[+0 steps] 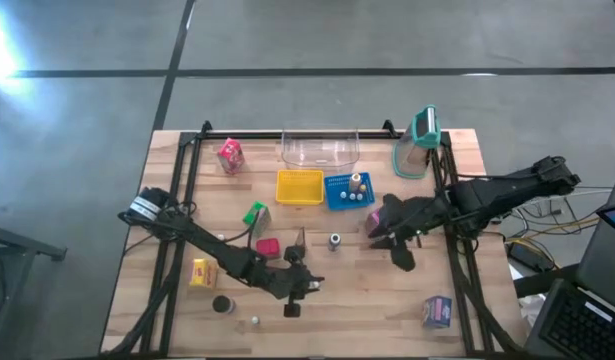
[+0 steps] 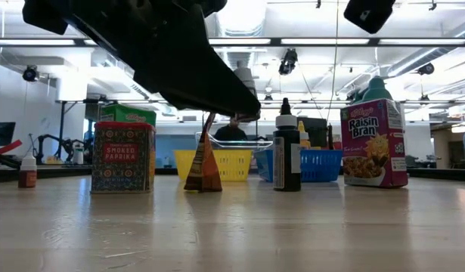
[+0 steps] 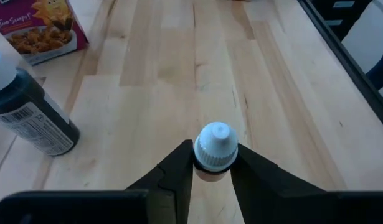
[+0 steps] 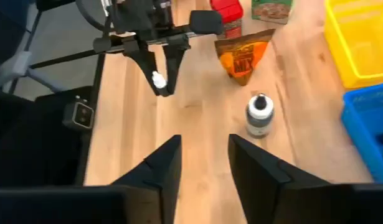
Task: Pick & Place Kitchen Items
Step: Move the red food coloring bottle
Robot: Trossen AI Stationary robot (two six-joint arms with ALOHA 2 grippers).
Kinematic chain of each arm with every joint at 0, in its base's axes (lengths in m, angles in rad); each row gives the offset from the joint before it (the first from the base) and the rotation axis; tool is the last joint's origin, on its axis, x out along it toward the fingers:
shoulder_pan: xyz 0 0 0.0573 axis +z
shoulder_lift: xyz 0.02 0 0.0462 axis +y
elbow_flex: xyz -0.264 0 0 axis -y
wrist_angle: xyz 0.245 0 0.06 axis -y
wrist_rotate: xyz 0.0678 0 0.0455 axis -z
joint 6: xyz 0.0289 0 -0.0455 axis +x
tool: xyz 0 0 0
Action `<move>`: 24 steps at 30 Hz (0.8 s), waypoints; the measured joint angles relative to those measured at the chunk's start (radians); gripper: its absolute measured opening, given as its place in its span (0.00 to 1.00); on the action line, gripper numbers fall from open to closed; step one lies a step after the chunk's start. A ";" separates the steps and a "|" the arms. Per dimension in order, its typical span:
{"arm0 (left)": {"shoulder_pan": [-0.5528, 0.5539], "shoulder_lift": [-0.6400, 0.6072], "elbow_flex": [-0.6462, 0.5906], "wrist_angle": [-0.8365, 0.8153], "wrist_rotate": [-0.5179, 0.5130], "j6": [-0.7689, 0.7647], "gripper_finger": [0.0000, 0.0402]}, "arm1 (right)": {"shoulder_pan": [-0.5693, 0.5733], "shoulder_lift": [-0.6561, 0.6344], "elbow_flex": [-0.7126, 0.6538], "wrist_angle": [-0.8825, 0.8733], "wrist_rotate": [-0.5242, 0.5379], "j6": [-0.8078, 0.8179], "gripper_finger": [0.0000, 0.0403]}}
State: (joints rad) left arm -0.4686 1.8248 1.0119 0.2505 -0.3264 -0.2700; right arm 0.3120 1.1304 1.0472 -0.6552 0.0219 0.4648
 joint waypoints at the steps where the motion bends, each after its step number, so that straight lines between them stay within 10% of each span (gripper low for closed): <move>1: 0.000 0.000 0.000 0.000 0.000 -0.003 0.26 | 0.018 0.014 0.010 0.000 0.005 0.015 0.35; 14: 0.007 0.000 0.002 -0.006 0.000 -0.013 0.26 | 0.460 0.157 0.035 0.000 0.642 0.091 0.33; 24: 0.009 0.000 0.008 -0.005 -0.001 -0.017 0.26 | 0.447 0.295 0.165 0.001 0.710 0.124 0.24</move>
State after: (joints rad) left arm -0.4599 1.8252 1.0203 0.2455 -0.3271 -0.2871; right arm 0.7586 1.4256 1.2122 -0.6543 0.7318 0.5884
